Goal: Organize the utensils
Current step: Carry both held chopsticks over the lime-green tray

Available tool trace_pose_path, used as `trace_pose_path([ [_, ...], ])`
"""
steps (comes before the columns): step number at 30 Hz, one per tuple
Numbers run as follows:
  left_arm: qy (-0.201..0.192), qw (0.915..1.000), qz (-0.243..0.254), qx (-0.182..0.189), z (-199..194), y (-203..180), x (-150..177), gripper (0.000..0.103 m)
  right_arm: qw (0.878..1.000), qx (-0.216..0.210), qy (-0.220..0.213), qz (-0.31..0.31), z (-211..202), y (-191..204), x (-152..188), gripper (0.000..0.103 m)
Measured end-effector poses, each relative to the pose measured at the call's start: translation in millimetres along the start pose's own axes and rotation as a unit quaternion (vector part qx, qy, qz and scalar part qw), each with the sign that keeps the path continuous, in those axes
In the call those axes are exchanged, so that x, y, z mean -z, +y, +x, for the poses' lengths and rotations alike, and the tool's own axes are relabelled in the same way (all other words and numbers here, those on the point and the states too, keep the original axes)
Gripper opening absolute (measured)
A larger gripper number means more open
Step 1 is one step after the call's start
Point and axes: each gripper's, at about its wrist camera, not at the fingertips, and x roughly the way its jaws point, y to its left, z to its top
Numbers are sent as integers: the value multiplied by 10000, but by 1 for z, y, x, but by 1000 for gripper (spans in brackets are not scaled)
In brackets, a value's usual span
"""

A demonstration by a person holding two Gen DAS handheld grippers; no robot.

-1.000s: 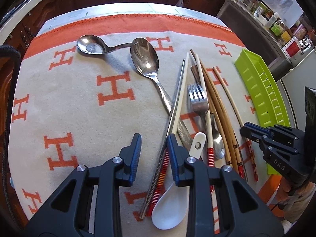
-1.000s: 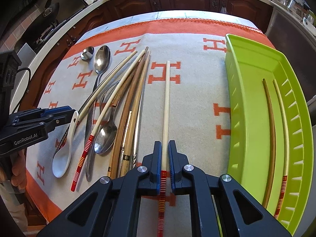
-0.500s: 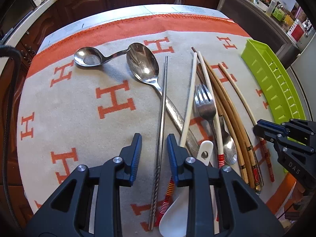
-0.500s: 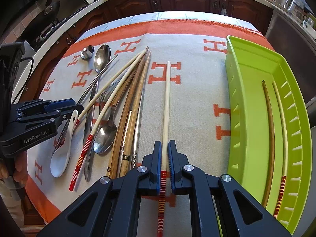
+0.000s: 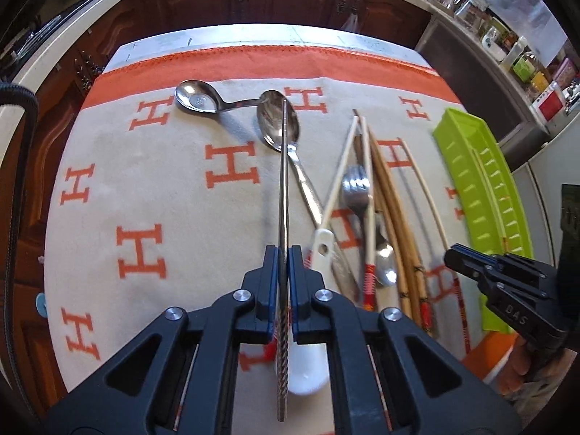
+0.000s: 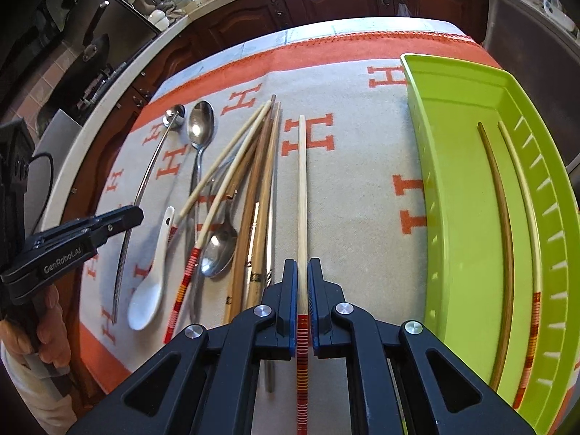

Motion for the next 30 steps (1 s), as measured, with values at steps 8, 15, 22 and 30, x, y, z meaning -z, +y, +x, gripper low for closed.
trace_pose_path([
  [8, 20, 9988, 162, 460, -37, -50, 18, 3, 9989, -384, -239, 147, -43, -7, 19, 5],
  [15, 70, 9958, 592, 692, -52, -126, 22, 3, 9964, -602, -475, 370, -83, -34, 36, 5],
  [22, 17, 9922, 875, 891, -55, -201, 12, 3, 9941, -471, -778, 599, -120, -73, 33, 5],
  [30, 66, 9925, 744, 972, -35, -245, -12, 3, 9933, -12, -912, 715, -139, -124, 15, 5],
])
